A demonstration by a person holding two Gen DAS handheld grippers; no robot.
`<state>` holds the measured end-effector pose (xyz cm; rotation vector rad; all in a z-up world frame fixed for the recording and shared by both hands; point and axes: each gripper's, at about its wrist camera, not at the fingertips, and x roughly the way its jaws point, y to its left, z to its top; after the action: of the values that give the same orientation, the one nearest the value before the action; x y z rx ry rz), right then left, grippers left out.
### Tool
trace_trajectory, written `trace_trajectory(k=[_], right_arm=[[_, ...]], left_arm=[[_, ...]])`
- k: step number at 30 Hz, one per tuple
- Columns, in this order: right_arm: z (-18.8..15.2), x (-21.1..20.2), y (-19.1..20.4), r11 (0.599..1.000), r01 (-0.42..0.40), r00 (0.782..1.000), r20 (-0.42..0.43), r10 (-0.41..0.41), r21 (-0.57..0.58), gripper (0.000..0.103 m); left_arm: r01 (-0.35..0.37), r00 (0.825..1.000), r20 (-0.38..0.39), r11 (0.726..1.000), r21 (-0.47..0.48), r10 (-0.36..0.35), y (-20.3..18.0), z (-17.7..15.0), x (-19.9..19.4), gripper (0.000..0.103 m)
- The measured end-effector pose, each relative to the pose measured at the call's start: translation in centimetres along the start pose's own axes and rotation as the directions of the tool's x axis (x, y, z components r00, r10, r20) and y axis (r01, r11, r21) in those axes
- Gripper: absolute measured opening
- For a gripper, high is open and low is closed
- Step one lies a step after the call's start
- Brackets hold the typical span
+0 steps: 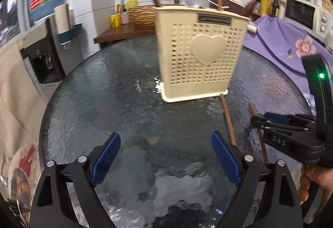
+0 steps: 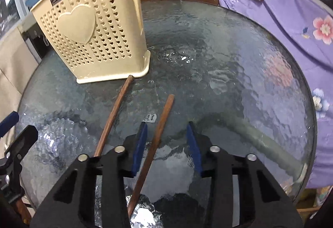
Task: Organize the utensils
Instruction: 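Grasp a brown chopstick with the right tool while the left tool grasps the other brown chopstick, then carry the brown chopstick into the holder with the left tool while the right tool inserts its chopstick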
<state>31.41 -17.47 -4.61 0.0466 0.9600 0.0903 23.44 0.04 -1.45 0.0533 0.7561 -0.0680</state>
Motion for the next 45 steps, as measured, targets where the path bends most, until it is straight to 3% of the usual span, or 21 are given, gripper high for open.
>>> trace_trajectory(k=[7, 13, 23, 30, 36, 42, 45], right_arm=[[0.2, 0.3, 0.4, 0.995, 0.014, 1.0, -0.013, -0.015, -0.098, 0.013], [0.6, 0.3, -0.8, 0.995, -0.003, 1.0, -0.027, 0.0, -0.101, 0.012], [1.4, 0.7, -3.1, 0.997, -0.005, 1.0, -0.029, 0.003, -0.075, 0.011], [1.7, 0.9, -4.2, 0.998, 0.002, 1.0, -0.028, -0.003, -0.065, 0.011], [1.7, 1.1, -3.8, 0.998, 0.006, 1.0, -0.022, -0.008, -0.066, 0.011], [1.6, 1.0, -4.0, 0.999, -0.019, 1.0, -0.015, 0.019, -0.026, 0.01], [1.6, 1.0, -4.8, 0.997, -0.077, 0.997, -0.014, 0.077, 0.024, 0.009]], left_arm=[[0.104, 0.992, -0.071, 0.994, 0.045, -0.1, -2.5, 0.8, 2.0, 0.08], [0.158, 0.98, -0.133, 0.984, 0.082, -0.146, -5.2, 2.1, 4.2, 0.071], [0.127, 0.977, -0.186, 0.983, 0.131, -0.101, -7.6, 3.4, 8.2, 0.045], [0.13, 0.976, -0.189, 0.984, 0.124, -0.105, -7.9, 4.9, 9.3, 0.039], [0.13, 0.977, -0.183, 0.984, 0.123, -0.106, -9.1, 5.7, 10.1, 0.009], [0.146, 0.974, -0.188, 0.987, 0.073, -0.13, -8.8, 5.6, 10.1, 0.007], [0.149, 0.975, -0.169, 0.988, 0.032, -0.142, -7.7, 5.7, 9.4, 0.007]])
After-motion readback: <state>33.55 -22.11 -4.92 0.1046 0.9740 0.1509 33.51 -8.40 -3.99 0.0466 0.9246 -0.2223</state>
